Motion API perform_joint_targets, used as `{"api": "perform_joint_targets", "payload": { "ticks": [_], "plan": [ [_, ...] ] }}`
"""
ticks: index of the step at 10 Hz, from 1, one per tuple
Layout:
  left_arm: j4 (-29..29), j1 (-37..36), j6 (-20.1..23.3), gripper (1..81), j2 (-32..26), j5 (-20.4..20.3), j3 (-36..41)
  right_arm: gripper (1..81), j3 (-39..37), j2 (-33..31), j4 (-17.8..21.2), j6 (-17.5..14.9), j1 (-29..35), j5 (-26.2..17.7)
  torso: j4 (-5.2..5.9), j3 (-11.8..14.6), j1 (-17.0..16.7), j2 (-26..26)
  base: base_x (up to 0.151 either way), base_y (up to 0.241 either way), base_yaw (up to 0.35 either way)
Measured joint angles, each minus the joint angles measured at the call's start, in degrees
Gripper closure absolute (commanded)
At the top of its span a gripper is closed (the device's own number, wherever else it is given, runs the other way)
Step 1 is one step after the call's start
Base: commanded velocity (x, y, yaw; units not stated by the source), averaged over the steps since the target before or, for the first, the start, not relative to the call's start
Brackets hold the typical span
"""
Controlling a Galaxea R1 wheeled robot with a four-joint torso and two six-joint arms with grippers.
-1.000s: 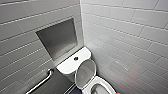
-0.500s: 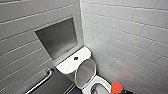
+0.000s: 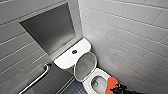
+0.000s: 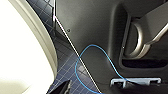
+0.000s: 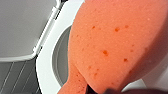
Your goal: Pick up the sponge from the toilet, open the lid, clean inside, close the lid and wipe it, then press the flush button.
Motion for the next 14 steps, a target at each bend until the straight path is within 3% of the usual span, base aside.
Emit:
{"api": "perform_joint_targets", "payload": {
  "ticks": [3, 6, 10, 11, 14],
  "plan": [
    [0.0, -0.46, 0.0, 1.0, 0.11, -0.15, 0.02, 81.1, -0.24, -0.1, -0.09, 0.0, 3.01, -1.05, 0.0, -2.36, 0.02, 0.02, 0.0, 0.0, 0.0],
    [-0.02, -0.59, 0.0, 1.0, 0.12, -0.21, 0.04, 81.1, 0.88, 0.39, -0.09, 0.0, 8.24, -2.69, 0.2, -2.25, 0.05, 0.06, 0.0, 0.0, 0.0],
    [0.0, -0.52, 0.0, 1.0, 0.44, -0.17, 0.04, 81.1, -0.09, 4.3, -0.35, 0.0, 8.68, -4.27, 4.53, -2.27, 0.07, 0.06, 0.0, 0.0, 0.0],
    [0.0, -0.52, 0.0, 1.0, 0.5, -0.17, 0.11, 81.1, -0.09, 4.22, -0.38, 0.0, 9.4, -4.75, 5.03, -2.27, 0.07, 0.06, 0.0, 0.0, 0.0],
    [0.0, -0.55, 0.0, 1.0, 0.91, -0.21, 0.24, 81.1, -0.66, 3.43, -0.35, 0.0, 13.92, -6.0, 5.01, -2.42, 0.07, 0.06, 0.0, 0.0, 0.0]
  ]
}}
